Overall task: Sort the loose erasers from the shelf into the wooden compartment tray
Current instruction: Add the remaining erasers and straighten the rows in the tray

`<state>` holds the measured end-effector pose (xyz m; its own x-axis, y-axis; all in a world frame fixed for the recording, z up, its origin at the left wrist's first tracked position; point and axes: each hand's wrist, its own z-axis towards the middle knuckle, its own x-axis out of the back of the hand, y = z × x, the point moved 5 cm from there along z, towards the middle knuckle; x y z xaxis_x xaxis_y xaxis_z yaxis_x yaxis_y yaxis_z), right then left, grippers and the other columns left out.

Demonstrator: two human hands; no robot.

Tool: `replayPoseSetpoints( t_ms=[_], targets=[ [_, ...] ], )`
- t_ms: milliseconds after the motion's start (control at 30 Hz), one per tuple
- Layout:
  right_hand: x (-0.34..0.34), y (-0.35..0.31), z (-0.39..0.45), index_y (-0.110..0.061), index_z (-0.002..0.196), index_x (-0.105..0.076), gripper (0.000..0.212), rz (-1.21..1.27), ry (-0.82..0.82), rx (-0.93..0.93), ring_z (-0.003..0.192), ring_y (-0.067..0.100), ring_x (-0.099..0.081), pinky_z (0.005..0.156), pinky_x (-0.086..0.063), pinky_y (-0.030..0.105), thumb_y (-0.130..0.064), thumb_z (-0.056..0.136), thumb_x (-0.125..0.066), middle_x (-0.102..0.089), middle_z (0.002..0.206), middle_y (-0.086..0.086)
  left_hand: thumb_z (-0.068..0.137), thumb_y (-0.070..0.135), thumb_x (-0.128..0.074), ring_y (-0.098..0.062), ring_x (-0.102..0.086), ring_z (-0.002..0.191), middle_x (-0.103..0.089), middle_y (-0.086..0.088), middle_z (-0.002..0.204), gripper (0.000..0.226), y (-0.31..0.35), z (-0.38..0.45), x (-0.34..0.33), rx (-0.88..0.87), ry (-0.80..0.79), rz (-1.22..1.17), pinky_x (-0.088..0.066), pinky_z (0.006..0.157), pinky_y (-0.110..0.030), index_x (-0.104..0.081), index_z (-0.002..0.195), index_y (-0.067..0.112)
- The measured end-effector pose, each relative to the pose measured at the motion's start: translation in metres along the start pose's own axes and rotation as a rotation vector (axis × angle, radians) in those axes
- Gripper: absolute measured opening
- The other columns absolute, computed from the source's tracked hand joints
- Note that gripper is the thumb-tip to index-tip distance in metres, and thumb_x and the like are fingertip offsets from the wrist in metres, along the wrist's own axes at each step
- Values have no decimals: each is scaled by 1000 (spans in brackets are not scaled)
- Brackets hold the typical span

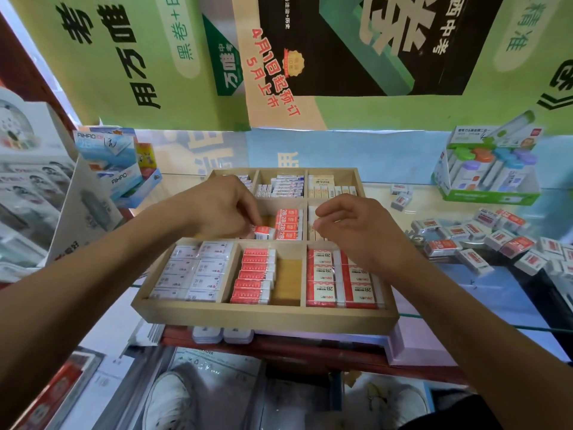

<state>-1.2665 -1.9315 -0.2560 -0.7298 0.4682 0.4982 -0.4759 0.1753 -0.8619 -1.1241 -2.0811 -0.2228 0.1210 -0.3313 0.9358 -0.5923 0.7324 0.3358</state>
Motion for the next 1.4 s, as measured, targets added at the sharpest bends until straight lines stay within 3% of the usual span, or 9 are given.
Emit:
replayPoseSetpoints(
  t_ms=[100,300,433,633,800,1000,1233,1400],
  targets=[
    [0,1,1,-35,93,-63,6,-5,4,-2,79,1,-63,62,-46,13,-31,88,-63,-63,89,-22,71,0,-72,13,-52,48,-55,24,42,25,4,-1,3,28,-1,-32,-31,43,-3,-77,77,23],
    [-2,1,1,-32,97,-62,7,-46,-2,24,78,-1,-61,59,-43,9,-30,90,-62,-59,86,-24,65,9,-79,-4,-59,77,-70,13,75,23,14,9,3,45,-8,175,-49,69,-21,-78,75,29],
    [-2,0,-1,-30,98,-63,8,-73,8,50,78,-2,-61,59,-44,7,-27,90,-62,-60,87,-23,66,10,-81,-8,-57,82,-63,17,72,25,21,12,4,38,-39,246,-50,77,-27,-72,68,33],
    [-5,0,-2,-30,95,-62,7,-91,10,63,74,-5,-61,54,-43,1,-25,91,-62,-60,84,-24,73,11,-78,-9,-59,93,-62,22,75,22,14,17,1,26,-136,255,-48,88,-27,-78,84,31],
    [-8,2,-3,-27,97,-63,8,-69,6,82,72,-22,-55,56,-40,-2,-23,91,-62,-58,83,-25,76,23,-80,-5,-61,91,-71,18,77,15,4,18,0,13,-179,152,-47,86,-28,-75,70,36],
    [-10,2,-4,-26,100,-64,9,-116,12,99,76,-6,-59,58,-40,-3,-25,91,-61,-58,86,-24,80,18,-73,-1,-61,83,-68,18,74,18,3,14,-8,15,-137,118,-52,87,-29,-73,72,34],
    [-13,1,-5,-29,98,-62,7,-172,3,117,75,-7,-57,59,-38,-4,-26,92,-59,-55,85,-26,86,10,-57,-6,-54,98,-61,21,83,31,10,14,-19,-1,-198,211,-38,85,-20,-77,98,30],
    [-13,0,-5,-29,99,-61,7,-197,9,122,74,-7,-55,58,-38,-5,-27,93,-58,-53,84,-27,84,12,-64,-5,-58,96,-67,17,85,25,7,16,-17,19,-177,197,-43,83,-20,-78,94,30]
  ],
)
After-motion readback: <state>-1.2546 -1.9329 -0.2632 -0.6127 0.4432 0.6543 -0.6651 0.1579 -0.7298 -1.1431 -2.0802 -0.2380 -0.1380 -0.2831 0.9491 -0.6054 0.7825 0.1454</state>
